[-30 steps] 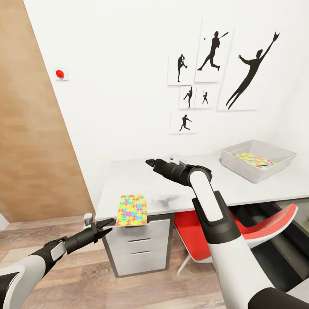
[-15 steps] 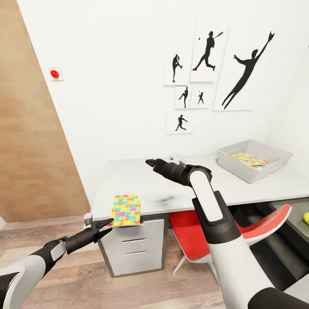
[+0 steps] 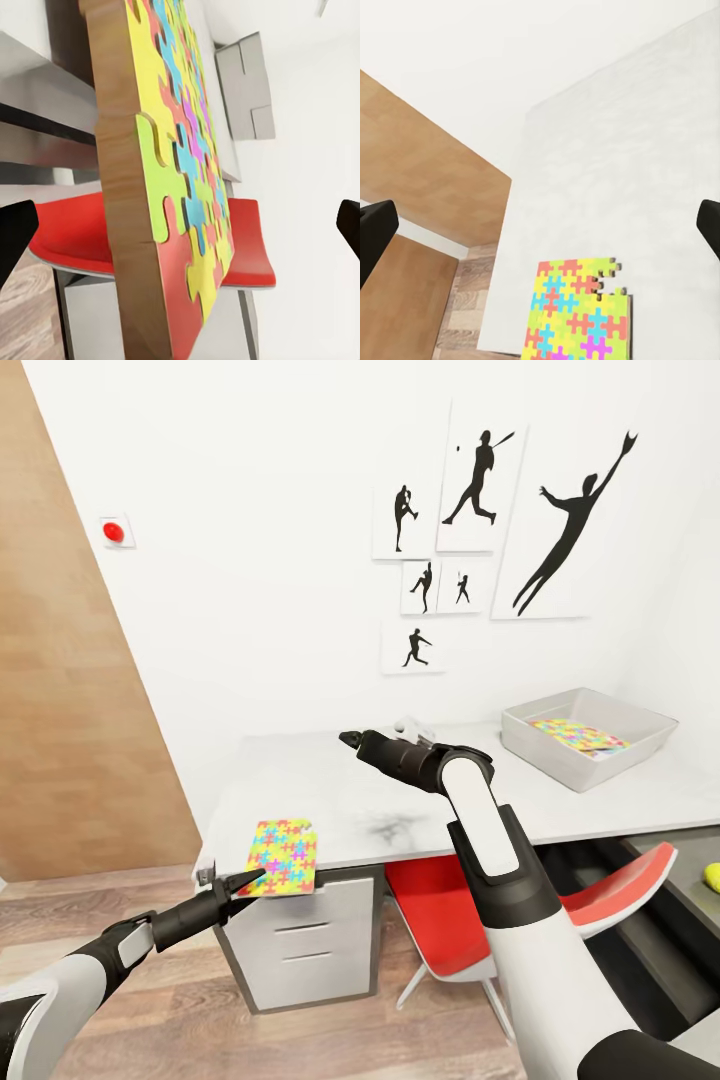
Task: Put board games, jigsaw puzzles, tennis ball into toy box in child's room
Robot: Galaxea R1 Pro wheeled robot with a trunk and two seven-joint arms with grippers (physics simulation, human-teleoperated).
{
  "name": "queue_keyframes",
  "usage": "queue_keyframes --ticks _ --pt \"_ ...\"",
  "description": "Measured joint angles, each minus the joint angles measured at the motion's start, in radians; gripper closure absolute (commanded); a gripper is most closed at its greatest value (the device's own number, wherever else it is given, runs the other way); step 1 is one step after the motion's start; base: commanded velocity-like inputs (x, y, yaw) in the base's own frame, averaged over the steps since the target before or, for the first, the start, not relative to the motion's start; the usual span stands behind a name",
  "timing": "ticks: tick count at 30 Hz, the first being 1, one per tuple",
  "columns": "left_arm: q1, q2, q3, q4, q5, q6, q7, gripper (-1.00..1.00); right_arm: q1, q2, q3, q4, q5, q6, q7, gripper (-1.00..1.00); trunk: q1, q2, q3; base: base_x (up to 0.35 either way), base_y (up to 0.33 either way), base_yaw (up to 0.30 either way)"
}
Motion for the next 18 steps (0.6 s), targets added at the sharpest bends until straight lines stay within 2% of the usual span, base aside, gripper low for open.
queue_keyframes --ticks 7,8,18 --pt "0.0 0.0 0.0 0.0 0.0 -0.002 0.0 -1.0 0.0 0.0 0.0 0.0 0.0 0.0 0.0 -1.0 0.0 0.0 0.0 0.005 -0.001 0.0" --pt "0.0 0.0 0.0 0.0 0.0 -0.002 0.0 1.0 0.0 0.0 0.0 0.0 0.0 0.0 0.0 -1.0 0.0 0.0 0.0 0.0 0.0 0.0" --pt "0.0 0.0 0.014 -0.001 0.008 0.006 -0.004 1.0 0.0 0.0 0.0 0.0 -0.002 0.0 0.0 -1.0 0.0 0.0 0.0 0.0 0.0 0.0"
